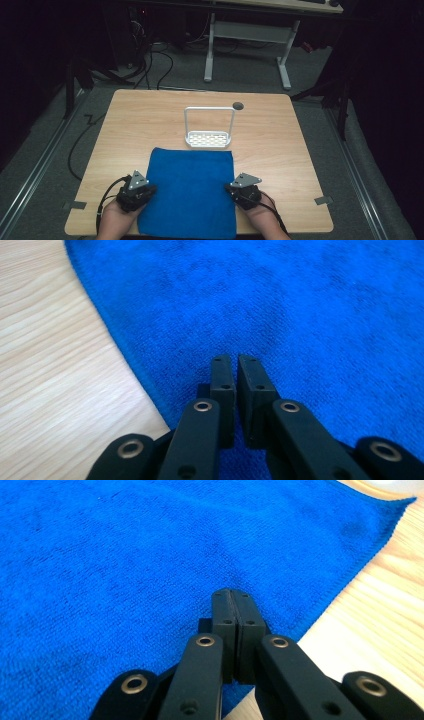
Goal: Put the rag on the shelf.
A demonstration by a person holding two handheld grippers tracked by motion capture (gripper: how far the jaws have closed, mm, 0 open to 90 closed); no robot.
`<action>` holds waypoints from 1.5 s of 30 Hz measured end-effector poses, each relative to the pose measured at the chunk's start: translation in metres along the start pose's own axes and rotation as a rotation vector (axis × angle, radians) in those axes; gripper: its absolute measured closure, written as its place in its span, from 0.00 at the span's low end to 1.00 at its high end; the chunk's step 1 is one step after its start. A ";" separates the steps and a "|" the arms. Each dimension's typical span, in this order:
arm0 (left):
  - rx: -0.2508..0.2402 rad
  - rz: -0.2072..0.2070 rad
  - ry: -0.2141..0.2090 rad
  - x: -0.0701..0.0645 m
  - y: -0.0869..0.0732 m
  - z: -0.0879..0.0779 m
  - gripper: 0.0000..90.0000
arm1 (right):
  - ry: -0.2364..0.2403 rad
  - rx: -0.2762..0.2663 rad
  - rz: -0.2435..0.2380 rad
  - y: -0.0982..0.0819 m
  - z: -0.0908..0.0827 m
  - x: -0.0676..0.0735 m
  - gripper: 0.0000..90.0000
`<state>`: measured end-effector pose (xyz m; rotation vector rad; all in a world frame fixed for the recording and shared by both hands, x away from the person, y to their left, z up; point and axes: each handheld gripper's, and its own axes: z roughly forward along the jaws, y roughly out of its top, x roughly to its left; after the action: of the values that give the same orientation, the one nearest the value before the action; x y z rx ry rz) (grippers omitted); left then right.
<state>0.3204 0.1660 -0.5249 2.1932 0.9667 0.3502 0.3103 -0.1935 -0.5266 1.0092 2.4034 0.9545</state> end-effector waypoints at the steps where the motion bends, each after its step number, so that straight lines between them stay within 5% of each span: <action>1: 0.000 0.000 0.000 0.000 0.000 0.000 0.96 | 0.000 0.000 0.000 0.000 0.000 0.000 1.00; 8: -0.011 0.030 -0.079 -0.018 0.006 0.008 0.94 | -0.012 0.005 0.018 -0.008 -0.008 -0.010 1.00; 13: -0.018 0.070 -0.090 -0.032 0.010 0.013 0.92 | -0.026 0.008 0.031 -0.015 -0.015 -0.020 1.00; 27: -0.031 0.066 -0.162 -0.041 0.012 0.018 0.90 | -0.058 0.014 0.070 -0.034 -0.033 -0.037 1.00; 34: -0.031 0.069 -0.162 -0.041 0.012 0.018 0.89 | -0.061 0.016 0.071 -0.034 -0.034 -0.036 0.98; 39: -0.073 0.060 -0.134 -0.039 0.013 0.017 0.76 | -0.038 -0.056 0.127 -0.034 -0.040 -0.044 0.92; 45: -0.162 -0.030 -0.037 -0.024 0.014 0.013 0.66 | -0.043 -0.085 0.152 -0.034 -0.044 -0.049 0.91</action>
<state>0.3179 0.1349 -0.5238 2.0301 0.9175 0.3599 0.3027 -0.2669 -0.5165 1.1823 2.2567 1.0663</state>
